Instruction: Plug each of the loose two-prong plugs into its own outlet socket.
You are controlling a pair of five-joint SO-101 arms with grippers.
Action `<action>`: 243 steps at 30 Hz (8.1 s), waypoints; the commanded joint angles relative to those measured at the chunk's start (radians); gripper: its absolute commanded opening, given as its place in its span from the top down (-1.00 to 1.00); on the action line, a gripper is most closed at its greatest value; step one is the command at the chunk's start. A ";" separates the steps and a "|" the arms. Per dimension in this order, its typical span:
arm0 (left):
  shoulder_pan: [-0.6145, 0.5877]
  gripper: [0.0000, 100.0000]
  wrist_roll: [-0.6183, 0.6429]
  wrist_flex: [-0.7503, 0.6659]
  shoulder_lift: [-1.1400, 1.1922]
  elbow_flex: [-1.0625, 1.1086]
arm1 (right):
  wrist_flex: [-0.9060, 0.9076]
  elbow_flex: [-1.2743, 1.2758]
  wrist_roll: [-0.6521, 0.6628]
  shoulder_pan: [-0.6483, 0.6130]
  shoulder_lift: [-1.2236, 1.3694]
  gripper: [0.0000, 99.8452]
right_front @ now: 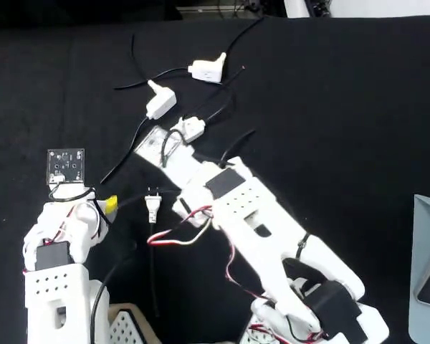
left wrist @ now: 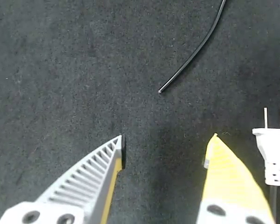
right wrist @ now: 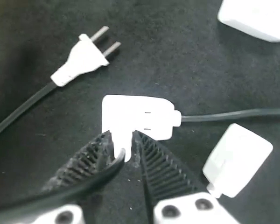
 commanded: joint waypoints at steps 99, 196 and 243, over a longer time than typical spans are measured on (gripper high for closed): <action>-0.062 0.44 0.000 -0.025 -0.011 -0.004 | -0.279 -0.323 -0.459 -0.219 0.420 0.67; -0.030 0.44 -0.002 -0.026 -0.011 0.007 | -0.037 0.120 0.345 0.152 0.077 0.98; -0.035 0.44 -0.002 -0.026 -0.011 0.007 | 0.077 0.145 0.265 0.221 0.013 0.59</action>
